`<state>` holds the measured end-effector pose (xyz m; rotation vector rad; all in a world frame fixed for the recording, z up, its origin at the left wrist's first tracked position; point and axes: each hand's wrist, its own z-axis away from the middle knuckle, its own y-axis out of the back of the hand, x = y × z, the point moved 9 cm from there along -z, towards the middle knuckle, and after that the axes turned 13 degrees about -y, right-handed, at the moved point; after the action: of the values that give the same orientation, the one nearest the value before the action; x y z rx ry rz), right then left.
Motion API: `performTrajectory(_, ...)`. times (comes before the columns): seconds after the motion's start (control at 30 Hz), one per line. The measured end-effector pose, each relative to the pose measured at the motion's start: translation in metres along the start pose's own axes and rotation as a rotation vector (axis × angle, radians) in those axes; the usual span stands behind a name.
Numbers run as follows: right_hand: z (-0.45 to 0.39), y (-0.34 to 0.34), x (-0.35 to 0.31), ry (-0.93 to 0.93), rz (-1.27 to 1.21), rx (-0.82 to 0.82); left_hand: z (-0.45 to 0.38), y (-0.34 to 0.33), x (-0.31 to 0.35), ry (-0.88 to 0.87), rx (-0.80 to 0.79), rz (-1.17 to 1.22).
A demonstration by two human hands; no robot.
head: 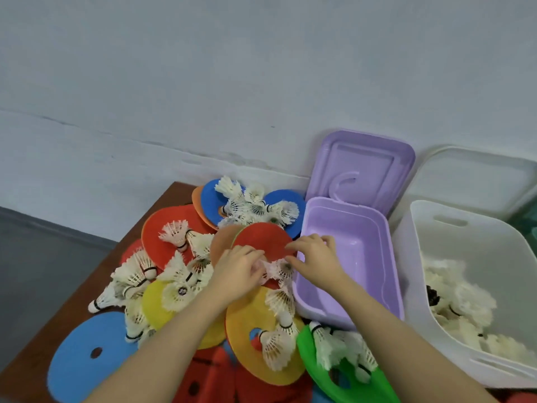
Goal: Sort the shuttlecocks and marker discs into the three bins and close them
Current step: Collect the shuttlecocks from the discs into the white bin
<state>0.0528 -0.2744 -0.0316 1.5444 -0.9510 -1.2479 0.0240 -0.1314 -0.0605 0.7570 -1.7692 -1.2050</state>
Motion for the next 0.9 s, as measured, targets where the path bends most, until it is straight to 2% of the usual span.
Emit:
performTrajectory(0.1,-0.014,-0.02,-0.003,-0.045,0.113,-0.032,-0.014,-0.028,-0.011,-0.042,-0.146,0.008)
performTrajectory(0.2,-0.02,-0.036,-0.003,-0.078,0.194,-0.052,-0.023,-0.051,-0.019,-0.056,-0.211,0.056)
performTrajectory(0.3,-0.023,-0.049,-0.003,-0.084,0.275,-0.071,-0.024,-0.065,-0.026,-0.068,-0.243,0.084)
performTrajectory(0.6,-0.025,-0.057,-0.001,-0.127,0.284,-0.117,-0.022,-0.087,-0.034,-0.071,-0.267,0.176)
performTrajectory(0.73,-0.028,-0.063,-0.007,-0.109,0.339,-0.177,-0.022,-0.077,-0.036,-0.07,-0.143,0.221)
performTrajectory(0.9,-0.026,-0.059,-0.013,-0.072,0.312,-0.112,-0.016,-0.053,-0.036,-0.104,0.04,0.291)
